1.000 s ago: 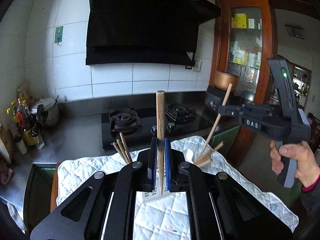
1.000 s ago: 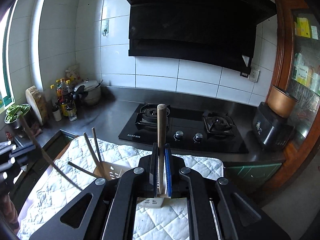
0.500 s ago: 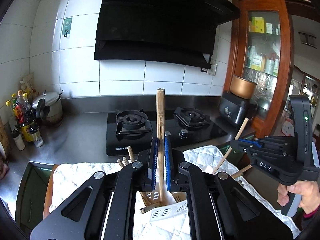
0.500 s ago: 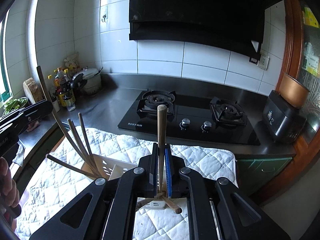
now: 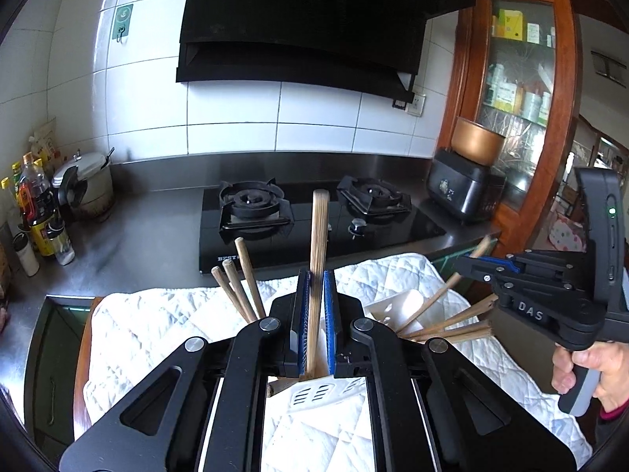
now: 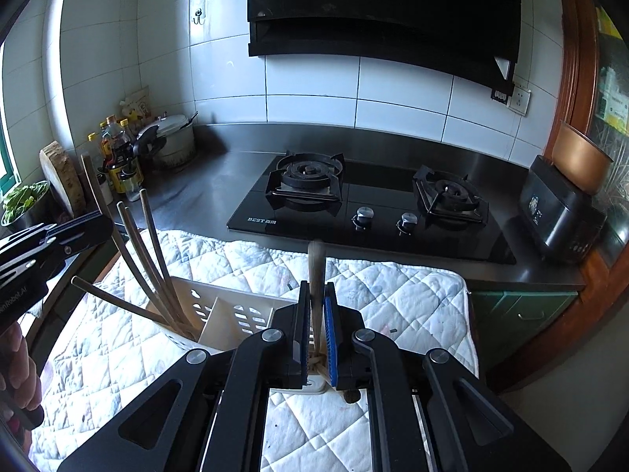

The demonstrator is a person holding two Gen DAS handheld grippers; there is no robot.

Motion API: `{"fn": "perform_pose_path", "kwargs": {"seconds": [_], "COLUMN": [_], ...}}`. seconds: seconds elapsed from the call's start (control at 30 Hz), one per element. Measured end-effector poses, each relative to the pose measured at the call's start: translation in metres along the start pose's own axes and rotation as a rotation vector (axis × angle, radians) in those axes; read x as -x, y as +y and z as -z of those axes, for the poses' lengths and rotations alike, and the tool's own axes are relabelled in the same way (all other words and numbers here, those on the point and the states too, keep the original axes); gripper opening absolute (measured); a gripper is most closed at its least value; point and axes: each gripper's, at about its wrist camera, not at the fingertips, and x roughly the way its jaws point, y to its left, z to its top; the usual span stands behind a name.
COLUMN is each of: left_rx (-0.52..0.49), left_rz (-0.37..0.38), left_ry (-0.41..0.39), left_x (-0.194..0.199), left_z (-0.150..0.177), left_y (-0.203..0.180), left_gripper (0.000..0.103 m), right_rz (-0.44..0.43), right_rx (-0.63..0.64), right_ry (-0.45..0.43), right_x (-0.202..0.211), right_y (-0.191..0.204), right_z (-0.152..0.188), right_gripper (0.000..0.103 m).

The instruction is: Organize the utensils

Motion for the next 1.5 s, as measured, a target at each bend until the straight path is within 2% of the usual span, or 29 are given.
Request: {"fn": "perform_pose_path", "kwargs": {"seconds": [0.2, 0.37, 0.47, 0.5, 0.57, 0.7, 0.93, 1.07, 1.3, 1.5], "left_rx": [-0.023, -0.025, -0.022, -0.023, -0.029, -0.039, -0.023, -0.039, -0.002, -0.008], "left_rz": [-0.003, -0.018, -0.022, -0.023, -0.042, -0.042, -0.033, -0.064, -0.094, -0.126], "left_ry": [0.004, -0.015, -0.027, -0.029, -0.041, -0.054, -0.057, -0.079, -0.111, -0.076], "left_x": [0.006, 0.025, 0.042, 0.047, 0.061, 0.090, 0.140, 0.169, 0.214, 0.230], "left_z": [0.001, -0.002, 0.000, 0.001, 0.008, 0.025, 0.064, 0.088, 0.135, 0.176], "left_y": [-0.004, -0.007, -0.007, -0.008, -0.009, -0.014, -0.015, -0.020, -0.020, -0.022], "left_gripper": [0.009, 0.009, 0.010, 0.012, 0.039, 0.045, 0.067, 0.080, 0.091, 0.094], "right_rz": [0.003, 0.009, 0.012, 0.014, 0.008, 0.012, 0.005, 0.004, -0.010, 0.013], "right_rx": [0.000, 0.000, -0.003, -0.003, -0.007, -0.006, -0.022, -0.037, -0.066, -0.079], "right_ry": [-0.019, -0.048, -0.068, -0.075, -0.082, -0.092, -0.093, -0.098, -0.087, -0.079], "right_x": [0.011, 0.032, 0.048, 0.055, 0.067, 0.090, 0.124, 0.138, 0.150, 0.157], "right_y": [0.000, 0.000, -0.001, 0.000, 0.001, 0.008, 0.027, 0.038, 0.055, 0.067], "right_z": [-0.003, -0.003, 0.001, 0.003, 0.010, 0.031, 0.081, 0.109, 0.161, 0.204], "right_gripper": [0.009, 0.022, 0.034, 0.037, 0.039, 0.050, 0.072, 0.084, 0.090, 0.091]}}
